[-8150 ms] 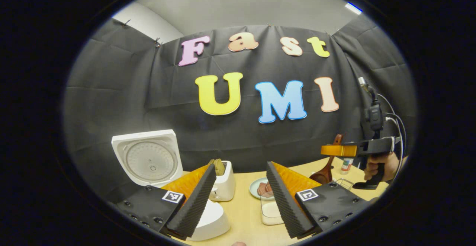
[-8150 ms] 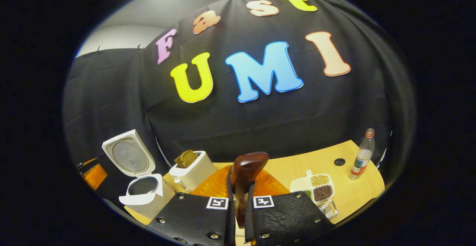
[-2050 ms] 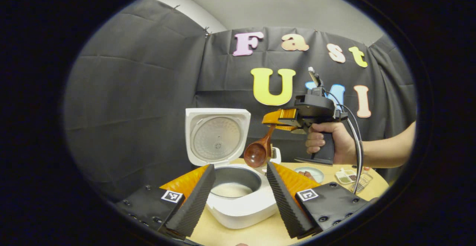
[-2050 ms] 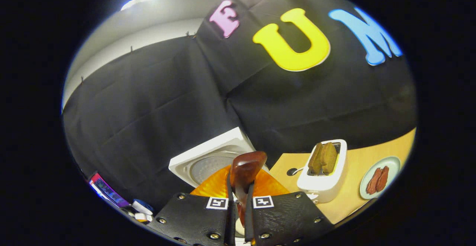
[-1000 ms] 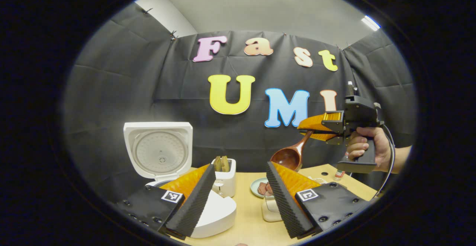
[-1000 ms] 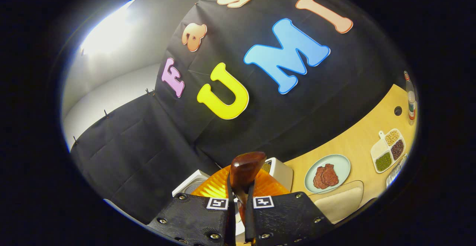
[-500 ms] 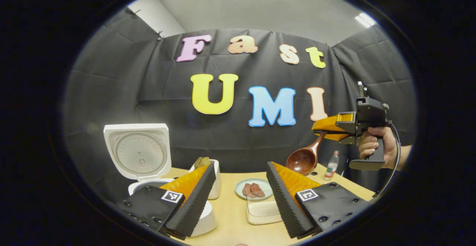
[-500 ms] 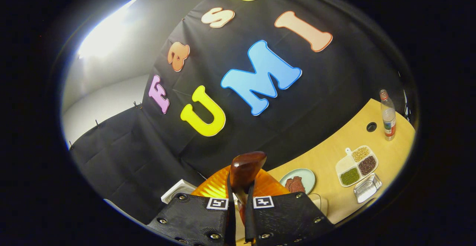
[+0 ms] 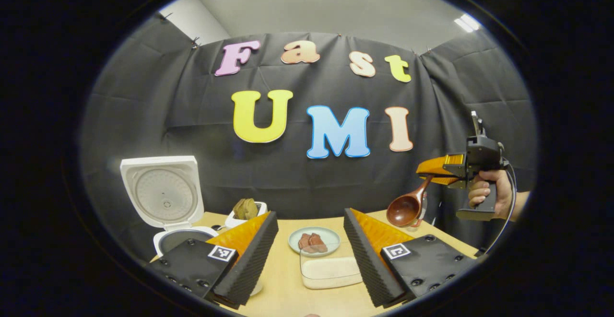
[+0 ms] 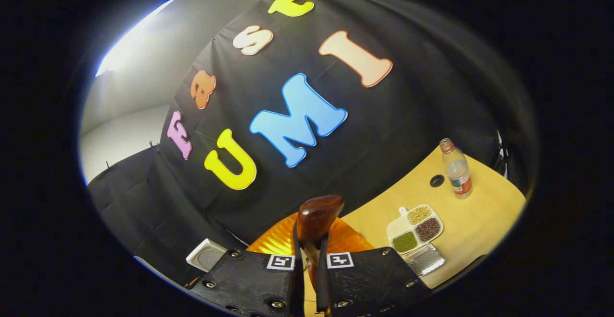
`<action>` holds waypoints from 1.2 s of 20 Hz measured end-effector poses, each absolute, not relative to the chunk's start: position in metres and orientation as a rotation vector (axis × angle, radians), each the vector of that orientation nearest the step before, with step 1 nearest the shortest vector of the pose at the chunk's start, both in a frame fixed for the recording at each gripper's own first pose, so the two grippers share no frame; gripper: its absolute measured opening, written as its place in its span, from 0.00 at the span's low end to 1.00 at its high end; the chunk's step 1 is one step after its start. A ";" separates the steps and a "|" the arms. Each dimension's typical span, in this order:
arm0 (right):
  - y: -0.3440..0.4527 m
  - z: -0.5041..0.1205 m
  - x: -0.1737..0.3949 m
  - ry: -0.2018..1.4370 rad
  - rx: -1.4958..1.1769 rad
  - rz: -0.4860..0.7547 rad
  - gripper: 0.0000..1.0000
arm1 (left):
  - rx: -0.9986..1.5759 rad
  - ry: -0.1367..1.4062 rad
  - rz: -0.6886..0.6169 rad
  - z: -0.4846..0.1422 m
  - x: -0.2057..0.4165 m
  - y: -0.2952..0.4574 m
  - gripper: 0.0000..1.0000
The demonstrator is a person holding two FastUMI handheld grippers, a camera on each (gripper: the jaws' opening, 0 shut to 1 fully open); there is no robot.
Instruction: Close the left gripper, press the button to open the rice cooker; take a wooden spoon from the chopstick holder with the right hand, scoop a spoonful of rice and pour it into the rice cooker, then put the wooden spoon back into the chopstick holder.
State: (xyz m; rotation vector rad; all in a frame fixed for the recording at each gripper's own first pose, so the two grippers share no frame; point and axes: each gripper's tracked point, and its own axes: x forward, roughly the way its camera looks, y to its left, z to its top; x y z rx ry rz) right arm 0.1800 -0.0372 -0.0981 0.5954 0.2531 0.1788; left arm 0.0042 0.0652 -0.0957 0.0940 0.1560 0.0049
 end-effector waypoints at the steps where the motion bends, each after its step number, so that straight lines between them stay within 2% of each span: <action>1: -0.049 -0.098 0.181 0.250 0.592 0.146 0.10 | 0.101 0.158 0.007 -0.095 0.005 0.063 0.96; 4: -0.073 -0.113 0.187 0.257 0.606 0.100 0.10 | 0.103 0.174 0.021 -0.097 0.004 0.057 0.96; 5: -0.080 -0.119 0.190 0.261 0.603 0.088 0.10 | 0.093 0.181 0.027 -0.099 0.005 0.056 0.99; 6: -0.087 -0.125 0.193 0.265 0.592 0.074 0.10 | 0.081 0.189 0.033 -0.101 0.005 0.055 0.96; 11: -0.115 -0.179 0.207 0.322 0.486 0.022 0.10 | 0.077 0.223 0.081 -0.108 0.002 0.055 0.99; 17: -0.120 -0.227 0.215 0.391 0.396 -0.009 0.10 | 0.072 0.246 0.118 -0.110 0.006 0.059 0.96; 18: -0.119 -0.233 0.214 0.399 0.388 -0.011 0.10 | 0.071 0.250 0.128 -0.109 0.007 0.062 0.93; 19: -0.119 -0.237 0.214 0.405 0.381 -0.010 0.10 | 0.070 0.252 0.136 -0.109 0.007 0.064 0.99; 24: -0.112 -0.274 0.218 0.453 0.317 -0.015 0.10 | 0.085 0.256 0.150 -0.106 0.013 0.071 0.99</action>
